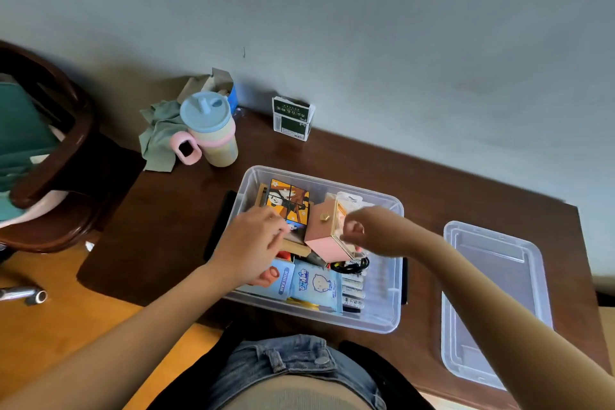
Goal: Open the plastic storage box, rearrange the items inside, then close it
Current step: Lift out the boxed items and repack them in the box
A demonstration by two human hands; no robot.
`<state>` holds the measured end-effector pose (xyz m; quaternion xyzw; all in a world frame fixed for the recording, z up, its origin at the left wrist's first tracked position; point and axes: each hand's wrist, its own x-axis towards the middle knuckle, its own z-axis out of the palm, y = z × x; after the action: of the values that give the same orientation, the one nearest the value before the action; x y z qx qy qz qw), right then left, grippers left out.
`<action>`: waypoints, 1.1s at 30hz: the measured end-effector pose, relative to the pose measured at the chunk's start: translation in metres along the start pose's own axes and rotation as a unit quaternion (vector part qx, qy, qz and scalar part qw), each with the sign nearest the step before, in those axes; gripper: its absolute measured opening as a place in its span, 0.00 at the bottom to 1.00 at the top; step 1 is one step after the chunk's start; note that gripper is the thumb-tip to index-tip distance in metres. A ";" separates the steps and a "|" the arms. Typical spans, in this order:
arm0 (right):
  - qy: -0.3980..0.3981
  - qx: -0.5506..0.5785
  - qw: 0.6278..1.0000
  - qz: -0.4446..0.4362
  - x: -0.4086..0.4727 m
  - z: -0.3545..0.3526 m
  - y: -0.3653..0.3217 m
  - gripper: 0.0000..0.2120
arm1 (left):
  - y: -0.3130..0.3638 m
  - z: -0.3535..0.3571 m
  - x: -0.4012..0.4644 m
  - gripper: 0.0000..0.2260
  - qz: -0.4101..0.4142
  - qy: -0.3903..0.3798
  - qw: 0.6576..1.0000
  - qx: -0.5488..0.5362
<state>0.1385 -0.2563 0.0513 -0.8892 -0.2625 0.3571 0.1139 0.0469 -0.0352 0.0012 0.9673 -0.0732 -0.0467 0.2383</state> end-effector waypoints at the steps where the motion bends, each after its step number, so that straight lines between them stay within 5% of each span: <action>1: 0.036 0.001 0.999 -0.009 0.007 -0.005 -0.007 0.10 | -0.004 -0.004 -0.002 0.06 -0.030 0.023 0.999 0.016; 6: 0.148 -0.018 0.987 -0.054 0.046 -0.010 -0.035 0.08 | -0.011 -0.009 -0.009 0.12 -0.122 0.012 0.991 0.053; 10: 0.100 -0.032 0.983 -0.151 0.074 0.003 -0.059 0.16 | 0.002 0.000 -0.010 0.17 -0.166 -0.044 0.978 0.122; 13: 0.050 -0.147 0.972 -0.174 0.093 0.018 -0.072 0.20 | 0.010 0.012 -0.015 0.22 -0.174 -0.096 0.966 0.163; 24: -0.062 -0.349 0.912 -0.207 0.124 0.028 -0.085 0.22 | -0.005 0.009 -0.029 0.14 -0.155 -0.037 0.979 -0.130; 33: 0.026 -0.298 0.922 -0.247 0.106 0.013 -0.081 0.09 | -0.005 0.006 -0.026 0.22 -0.221 -0.069 0.960 -0.160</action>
<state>0.1633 -0.1301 0.0127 -0.7979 -0.5649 0.2000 -0.0652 0.0212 -0.0294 -0.0047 0.9032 0.1342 -0.1756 0.3680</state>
